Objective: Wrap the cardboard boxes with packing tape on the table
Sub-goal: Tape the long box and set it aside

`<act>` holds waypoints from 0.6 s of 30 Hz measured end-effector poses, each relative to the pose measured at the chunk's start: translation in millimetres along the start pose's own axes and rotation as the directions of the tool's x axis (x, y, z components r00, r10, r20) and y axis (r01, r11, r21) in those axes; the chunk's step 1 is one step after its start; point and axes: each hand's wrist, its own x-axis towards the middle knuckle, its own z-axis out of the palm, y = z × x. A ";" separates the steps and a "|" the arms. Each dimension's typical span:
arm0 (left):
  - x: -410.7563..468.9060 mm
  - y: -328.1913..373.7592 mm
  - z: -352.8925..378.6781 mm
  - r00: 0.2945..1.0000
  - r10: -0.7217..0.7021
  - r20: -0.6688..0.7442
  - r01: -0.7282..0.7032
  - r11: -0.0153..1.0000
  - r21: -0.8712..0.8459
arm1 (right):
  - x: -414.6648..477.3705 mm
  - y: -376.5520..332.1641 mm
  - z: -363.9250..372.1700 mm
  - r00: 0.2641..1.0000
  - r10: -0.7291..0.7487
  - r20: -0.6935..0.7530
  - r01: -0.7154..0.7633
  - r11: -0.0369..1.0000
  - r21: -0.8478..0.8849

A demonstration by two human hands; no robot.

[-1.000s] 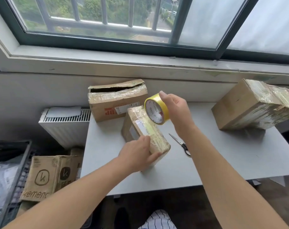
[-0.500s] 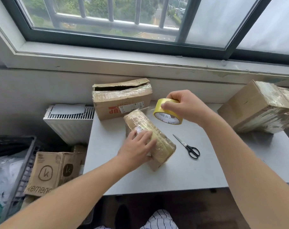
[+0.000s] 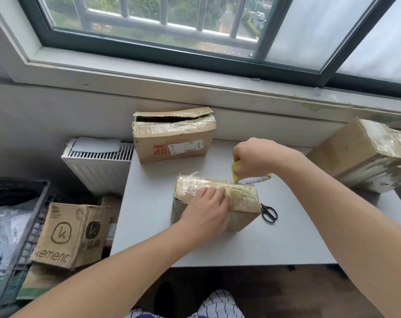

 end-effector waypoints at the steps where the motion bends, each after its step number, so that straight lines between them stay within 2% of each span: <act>1: -5.4 -3.1 -0.7 1.000 0.025 -0.006 -0.026 0.999 -0.044 | -0.5 -2.8 -0.2 1.000 -0.017 0.010 0.017 1.000 -0.010; 4: -10.5 -12.2 -11.0 1.000 0.013 -0.024 -0.019 0.964 -0.264 | 1.3 -11.7 2.6 0.998 -0.061 0.028 0.061 0.998 0.004; 7: -9.6 -20.1 -26.1 0.992 -0.124 -0.038 0.091 0.874 -0.477 | 4.5 -17.3 8.1 0.998 -0.054 0.041 0.053 0.998 0.038; 10: -8.8 -40.3 -35.6 0.966 -0.205 -0.158 0.106 0.870 -0.481 | 7.0 -14.4 14.1 0.998 -0.040 -0.042 0.045 0.993 0.112; 12: -7.0 -65.5 -35.2 0.922 -0.352 -0.162 0.246 0.854 -0.459 | 7.6 -8.9 17.6 0.997 -0.057 -0.058 0.066 0.985 0.162; 13: -7.2 -78.9 -34.6 0.895 -0.440 -0.069 0.356 0.800 -0.483 | 7.5 -6.6 19.0 0.997 -0.069 -0.046 0.075 0.983 0.167; 14: -9.3 -90.8 -31.5 0.873 -0.478 0.098 0.455 0.725 -0.517 | 7.8 -5.0 20.1 0.997 -0.075 -0.034 0.080 0.983 0.164; 16: -17.8 -99.9 -25.2 0.841 -0.358 0.406 0.537 0.648 -0.540 | 9.3 -1.9 22.2 0.996 -0.080 -0.039 0.085 0.984 0.158; 18: -26.1 -99.2 -17.7 0.809 -0.250 0.532 0.568 0.566 -0.597 | 12.0 2.0 22.4 0.995 -0.085 -0.052 0.093 0.980 0.178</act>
